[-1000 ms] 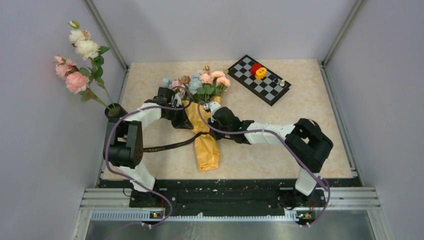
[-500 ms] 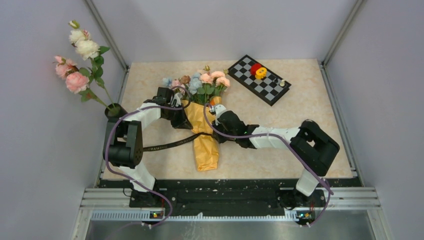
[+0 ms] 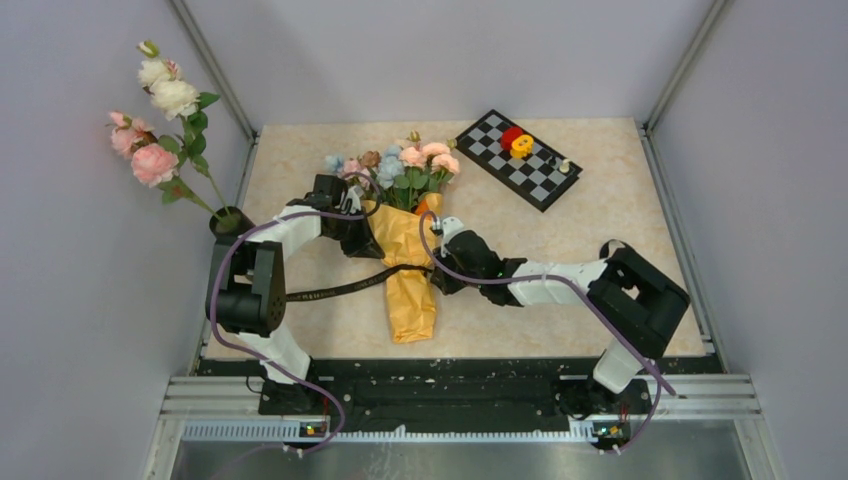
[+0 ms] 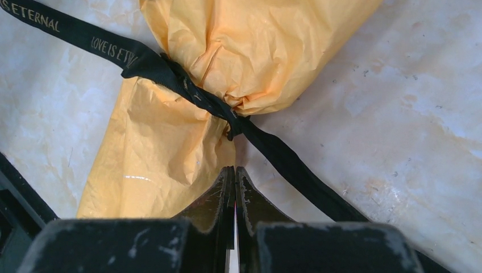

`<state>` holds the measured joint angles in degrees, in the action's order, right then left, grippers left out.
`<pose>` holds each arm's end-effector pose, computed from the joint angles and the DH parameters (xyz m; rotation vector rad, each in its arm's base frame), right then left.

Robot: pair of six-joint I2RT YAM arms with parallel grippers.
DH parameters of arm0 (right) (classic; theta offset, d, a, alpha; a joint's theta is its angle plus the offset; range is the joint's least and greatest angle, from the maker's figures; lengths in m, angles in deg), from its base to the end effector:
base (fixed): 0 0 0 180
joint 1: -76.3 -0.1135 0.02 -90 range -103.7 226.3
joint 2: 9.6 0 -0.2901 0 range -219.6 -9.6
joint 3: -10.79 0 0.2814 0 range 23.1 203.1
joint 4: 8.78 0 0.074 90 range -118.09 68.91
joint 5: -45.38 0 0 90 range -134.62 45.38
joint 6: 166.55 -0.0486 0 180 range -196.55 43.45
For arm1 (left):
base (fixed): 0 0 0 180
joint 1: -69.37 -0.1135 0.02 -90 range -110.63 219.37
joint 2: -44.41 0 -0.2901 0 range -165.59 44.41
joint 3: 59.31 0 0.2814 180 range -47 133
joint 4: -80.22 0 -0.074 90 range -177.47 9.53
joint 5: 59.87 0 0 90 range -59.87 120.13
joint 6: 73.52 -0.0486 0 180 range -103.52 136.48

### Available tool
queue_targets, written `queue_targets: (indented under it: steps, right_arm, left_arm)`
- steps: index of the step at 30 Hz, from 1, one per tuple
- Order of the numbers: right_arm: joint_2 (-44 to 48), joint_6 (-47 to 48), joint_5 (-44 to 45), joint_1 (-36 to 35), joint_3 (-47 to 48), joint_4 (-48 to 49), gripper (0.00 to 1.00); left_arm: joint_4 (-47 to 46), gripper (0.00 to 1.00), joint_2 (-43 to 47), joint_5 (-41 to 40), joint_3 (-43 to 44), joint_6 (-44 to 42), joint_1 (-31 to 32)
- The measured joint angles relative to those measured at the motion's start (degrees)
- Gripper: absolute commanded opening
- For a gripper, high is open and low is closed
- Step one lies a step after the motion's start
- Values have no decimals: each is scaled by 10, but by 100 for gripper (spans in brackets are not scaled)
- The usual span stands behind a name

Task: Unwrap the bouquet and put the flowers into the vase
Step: Untie the ribbon from the wrapping paper.

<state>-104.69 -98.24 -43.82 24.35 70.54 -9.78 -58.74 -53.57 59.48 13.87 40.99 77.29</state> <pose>0.2311 0.2941 0.1670 -0.5911 2.2174 0.6828 0.3566 -0.0737 0.1766 -0.2448 2.7494 -0.8577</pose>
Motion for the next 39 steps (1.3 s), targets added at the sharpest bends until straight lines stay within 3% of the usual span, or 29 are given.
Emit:
queue_targets:
  steps: [3,7,11,28,39]
  right_arm:
    - [1,-7,0,0,-3,-1,2]
    - [10,-11,4,0,-3,-1,13]
    - [22,-5,6,0,-4,-3,19]
    - [-27,61,-11,11,111,-65,23]
    - [-60,78,-28,12,120,-84,23]
  left_arm:
    - [0,0,0,0,0,0,0]
    - [0,0,0,0,0,0,0]
    - [0,0,0,0,0,0,0]
    - [0,0,0,0,0,0,0]
    - [0,0,0,2,0,0,-1]
